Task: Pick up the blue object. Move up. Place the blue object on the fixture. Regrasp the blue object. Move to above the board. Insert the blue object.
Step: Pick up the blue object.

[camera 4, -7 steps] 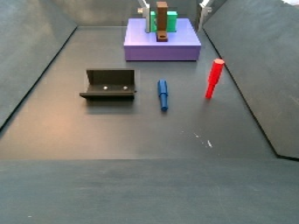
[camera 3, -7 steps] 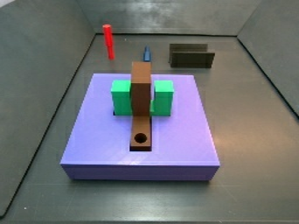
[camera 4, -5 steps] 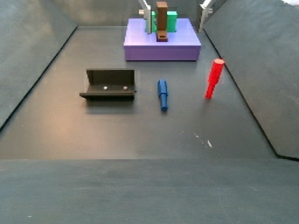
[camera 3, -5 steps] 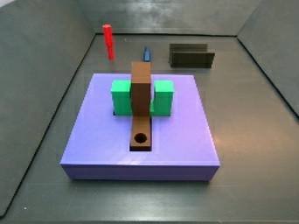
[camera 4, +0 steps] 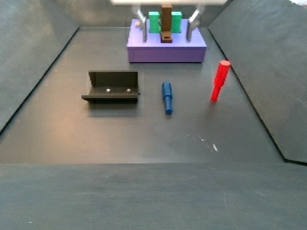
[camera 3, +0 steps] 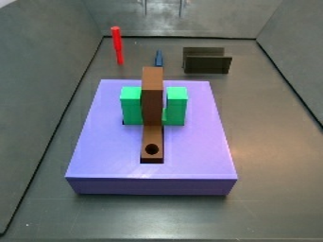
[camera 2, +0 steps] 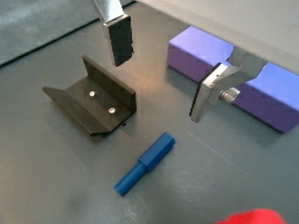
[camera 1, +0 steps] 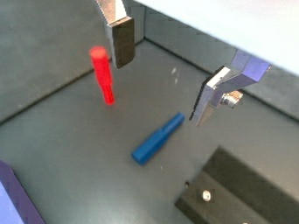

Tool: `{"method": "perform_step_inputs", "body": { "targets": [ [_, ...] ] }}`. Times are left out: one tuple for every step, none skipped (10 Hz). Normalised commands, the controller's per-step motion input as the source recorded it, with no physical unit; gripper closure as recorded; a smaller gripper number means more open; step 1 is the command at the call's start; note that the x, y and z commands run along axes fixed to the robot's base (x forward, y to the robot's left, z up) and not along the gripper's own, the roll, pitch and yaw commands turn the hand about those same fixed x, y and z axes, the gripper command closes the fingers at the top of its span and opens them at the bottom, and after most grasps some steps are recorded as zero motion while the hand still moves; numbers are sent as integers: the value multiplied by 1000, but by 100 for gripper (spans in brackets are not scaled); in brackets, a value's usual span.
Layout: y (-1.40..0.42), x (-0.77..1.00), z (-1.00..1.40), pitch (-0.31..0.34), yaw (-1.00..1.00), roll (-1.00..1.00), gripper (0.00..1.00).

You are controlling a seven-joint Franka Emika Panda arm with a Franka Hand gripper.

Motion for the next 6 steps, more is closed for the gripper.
{"method": "perform_step_inputs", "body": {
  "targets": [
    [0, 143, -603, 0, 89, 0, 0],
    [-80, 129, -520, 0, 94, -14, 0],
    [-117, 0, -389, 0, 0, -14, 0],
    [-11, 0, -231, 0, 0, 0, 0],
    [0, -43, -117, 0, 37, 0, 0],
    [0, -63, -114, -19, 37, 0, 0]
  ]
}}
